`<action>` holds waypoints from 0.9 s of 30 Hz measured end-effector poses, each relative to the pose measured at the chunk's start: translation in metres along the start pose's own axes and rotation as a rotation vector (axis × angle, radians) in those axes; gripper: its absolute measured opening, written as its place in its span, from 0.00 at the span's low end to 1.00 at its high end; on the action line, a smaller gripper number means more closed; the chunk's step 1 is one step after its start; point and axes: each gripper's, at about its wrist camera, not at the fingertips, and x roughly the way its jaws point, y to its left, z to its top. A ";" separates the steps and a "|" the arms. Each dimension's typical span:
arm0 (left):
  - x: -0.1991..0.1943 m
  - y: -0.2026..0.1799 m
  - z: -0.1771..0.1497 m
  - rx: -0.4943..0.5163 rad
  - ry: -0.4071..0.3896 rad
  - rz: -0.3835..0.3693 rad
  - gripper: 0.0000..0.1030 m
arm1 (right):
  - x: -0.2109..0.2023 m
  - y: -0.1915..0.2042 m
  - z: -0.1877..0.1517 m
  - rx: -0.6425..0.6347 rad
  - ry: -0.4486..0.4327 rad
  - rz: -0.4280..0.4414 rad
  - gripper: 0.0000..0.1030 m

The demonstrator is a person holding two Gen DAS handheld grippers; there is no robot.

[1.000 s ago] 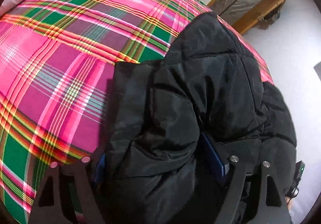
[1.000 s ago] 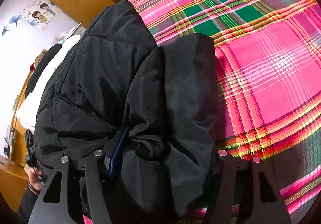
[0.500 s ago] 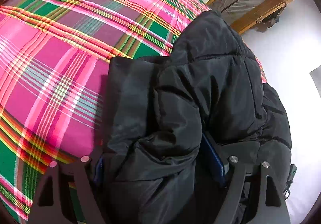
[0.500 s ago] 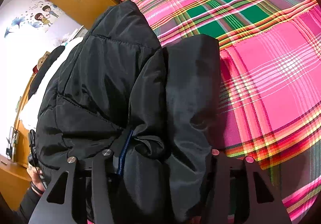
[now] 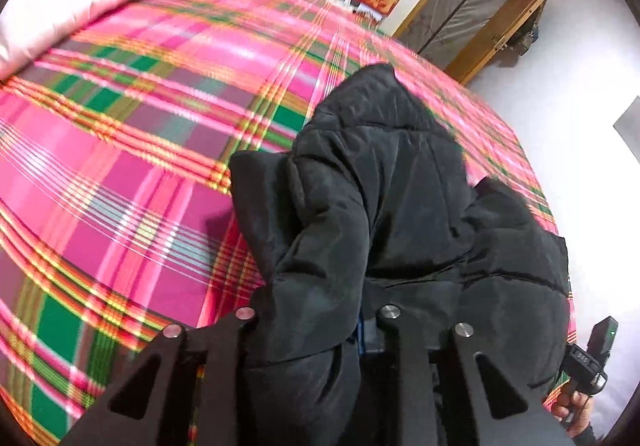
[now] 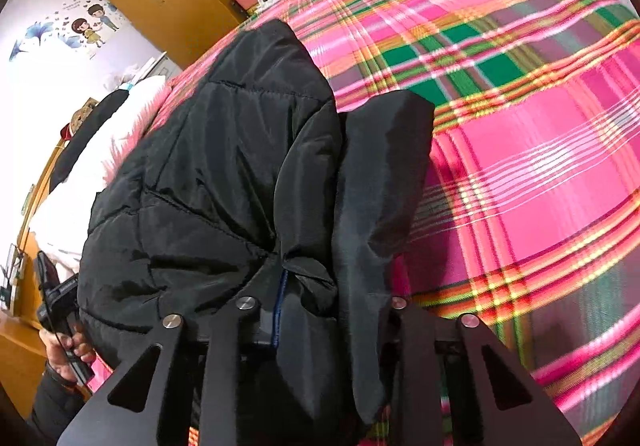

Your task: Fold large clothes

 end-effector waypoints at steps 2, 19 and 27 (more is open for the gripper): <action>-0.013 -0.007 0.000 0.008 -0.025 -0.001 0.24 | -0.011 0.005 0.000 -0.006 -0.011 -0.004 0.23; -0.078 -0.036 -0.004 0.068 -0.102 -0.055 0.22 | -0.067 0.031 0.001 -0.033 -0.073 0.015 0.22; -0.104 -0.021 0.037 0.097 -0.167 -0.034 0.22 | -0.055 0.069 0.018 -0.057 -0.099 0.081 0.22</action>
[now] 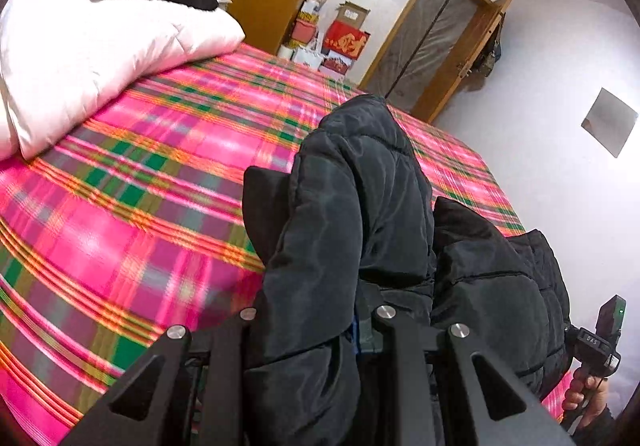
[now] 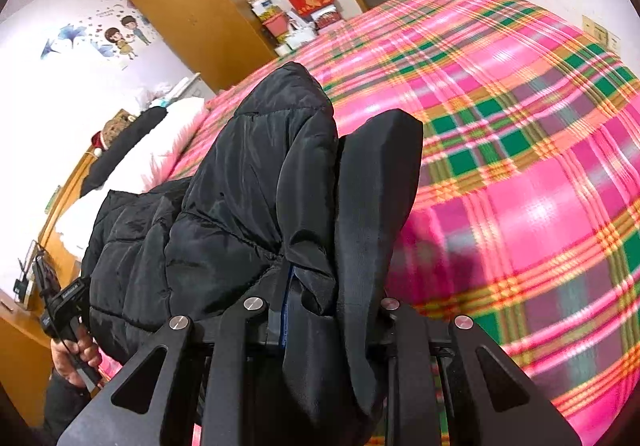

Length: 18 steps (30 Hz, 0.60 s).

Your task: Fold large clothes

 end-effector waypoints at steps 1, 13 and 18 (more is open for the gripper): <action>-0.002 0.005 0.006 0.000 -0.007 0.006 0.22 | 0.007 0.009 0.004 -0.005 -0.003 0.016 0.22; -0.004 0.082 0.050 -0.004 -0.057 0.107 0.22 | 0.095 0.071 0.013 -0.041 0.046 0.088 0.22; 0.025 0.111 0.046 -0.015 -0.037 0.122 0.23 | 0.127 0.070 0.004 -0.035 0.077 0.076 0.22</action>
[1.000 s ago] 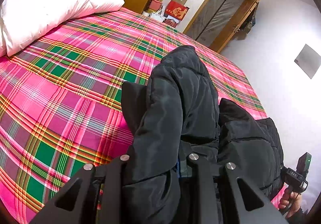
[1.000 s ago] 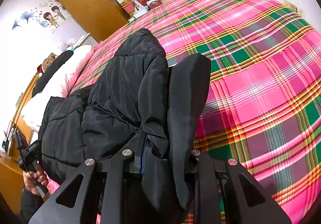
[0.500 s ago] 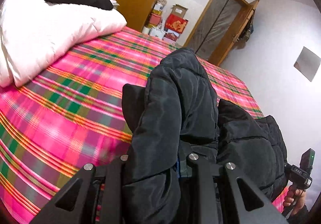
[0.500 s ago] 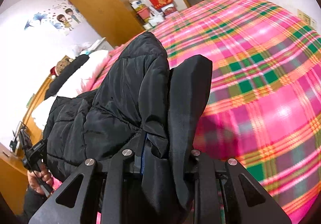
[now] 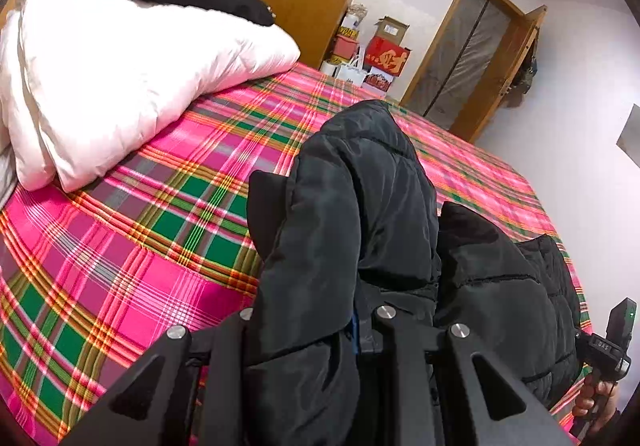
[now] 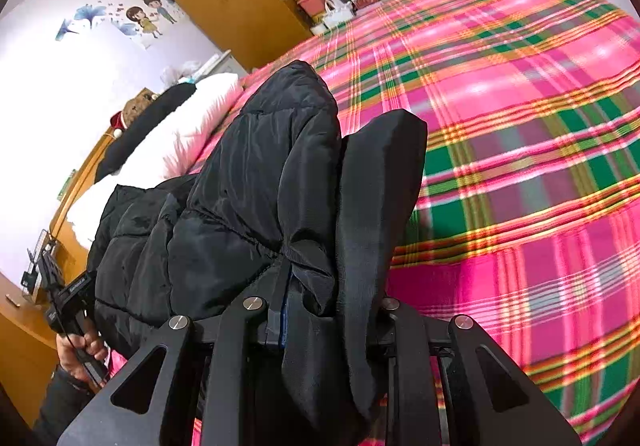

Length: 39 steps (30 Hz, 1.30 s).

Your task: Fold large clothes

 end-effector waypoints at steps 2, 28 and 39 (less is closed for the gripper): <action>0.019 0.011 -0.008 -0.011 0.024 0.012 0.23 | 0.014 -0.008 -0.006 0.016 0.022 -0.016 0.23; 0.000 0.052 -0.026 -0.154 0.043 0.070 0.53 | -0.053 0.019 -0.015 -0.108 -0.090 -0.223 0.61; -0.017 0.035 -0.032 -0.091 -0.046 0.092 0.58 | 0.004 0.019 -0.044 -0.172 0.032 -0.237 0.61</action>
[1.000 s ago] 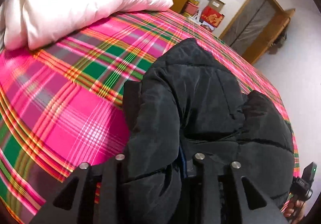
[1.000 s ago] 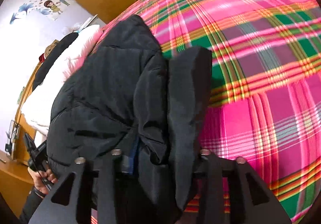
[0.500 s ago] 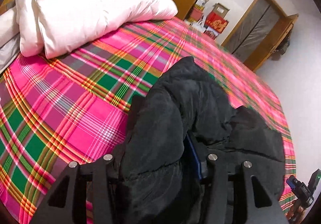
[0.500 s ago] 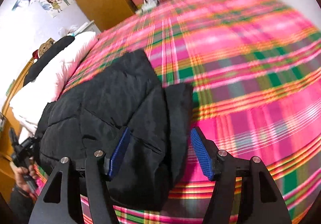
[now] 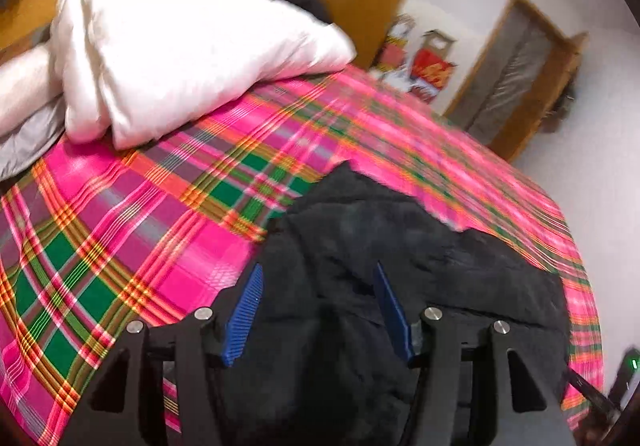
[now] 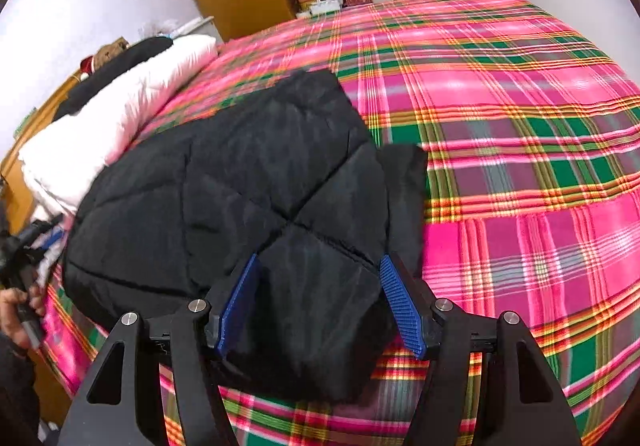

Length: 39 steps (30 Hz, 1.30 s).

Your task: Fold large clothes

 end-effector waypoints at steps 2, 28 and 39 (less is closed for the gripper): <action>0.003 -0.012 -0.011 0.062 0.012 -0.005 0.58 | 0.010 -0.001 -0.002 0.000 0.021 -0.009 0.61; -0.151 -0.119 -0.084 0.155 0.046 0.019 0.58 | -0.160 0.060 -0.068 -0.117 -0.085 -0.001 0.62; -0.225 -0.143 -0.130 0.194 0.026 0.020 0.59 | -0.209 0.078 -0.116 -0.149 -0.106 0.016 0.62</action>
